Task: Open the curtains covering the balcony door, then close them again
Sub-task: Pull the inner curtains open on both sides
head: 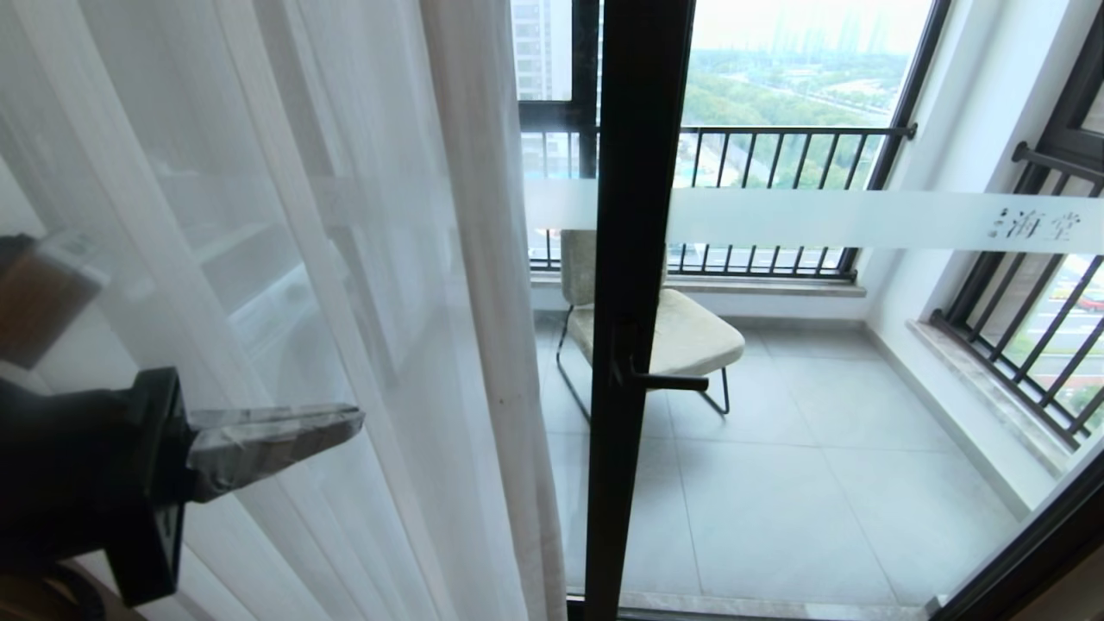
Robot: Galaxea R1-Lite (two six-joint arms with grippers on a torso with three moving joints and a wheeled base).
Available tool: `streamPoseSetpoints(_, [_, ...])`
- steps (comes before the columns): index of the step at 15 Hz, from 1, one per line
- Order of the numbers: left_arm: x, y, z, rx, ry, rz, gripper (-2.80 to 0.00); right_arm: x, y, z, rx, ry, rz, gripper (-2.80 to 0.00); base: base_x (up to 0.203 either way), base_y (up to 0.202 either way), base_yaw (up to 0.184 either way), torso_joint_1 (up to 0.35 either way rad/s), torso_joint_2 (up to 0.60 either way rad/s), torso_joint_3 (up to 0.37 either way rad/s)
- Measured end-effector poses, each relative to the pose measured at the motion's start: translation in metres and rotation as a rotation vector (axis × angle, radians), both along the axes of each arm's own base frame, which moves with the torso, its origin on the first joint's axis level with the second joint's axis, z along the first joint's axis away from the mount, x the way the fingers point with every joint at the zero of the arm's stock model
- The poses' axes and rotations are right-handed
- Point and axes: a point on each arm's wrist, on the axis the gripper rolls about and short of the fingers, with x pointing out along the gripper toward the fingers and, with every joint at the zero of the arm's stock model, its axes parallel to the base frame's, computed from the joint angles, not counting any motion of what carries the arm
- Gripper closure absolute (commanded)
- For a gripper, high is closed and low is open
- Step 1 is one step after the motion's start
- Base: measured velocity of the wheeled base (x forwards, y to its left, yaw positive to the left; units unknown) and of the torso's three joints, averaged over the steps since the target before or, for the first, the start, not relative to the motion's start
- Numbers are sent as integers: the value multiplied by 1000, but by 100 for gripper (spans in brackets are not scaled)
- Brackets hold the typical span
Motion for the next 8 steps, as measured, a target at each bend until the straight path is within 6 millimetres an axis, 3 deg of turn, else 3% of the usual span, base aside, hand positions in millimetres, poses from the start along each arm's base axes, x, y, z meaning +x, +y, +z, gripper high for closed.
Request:
streamPoseSetpoints(2, [9,-7,1,7,16,-21,0,0,0,0,0,0,0,0,0,0,0,0,0,0])
streamPoseSetpoints(3, [12,-9,1,10,22,-27,-280,0,0,0,0,0,0,0,0,0,0,0,0,0])
streamPoseSetpoints(8, [25,-19,4,16,34,-48,-280,0,0,0,0,0,0,0,0,0,0,0,0,0])
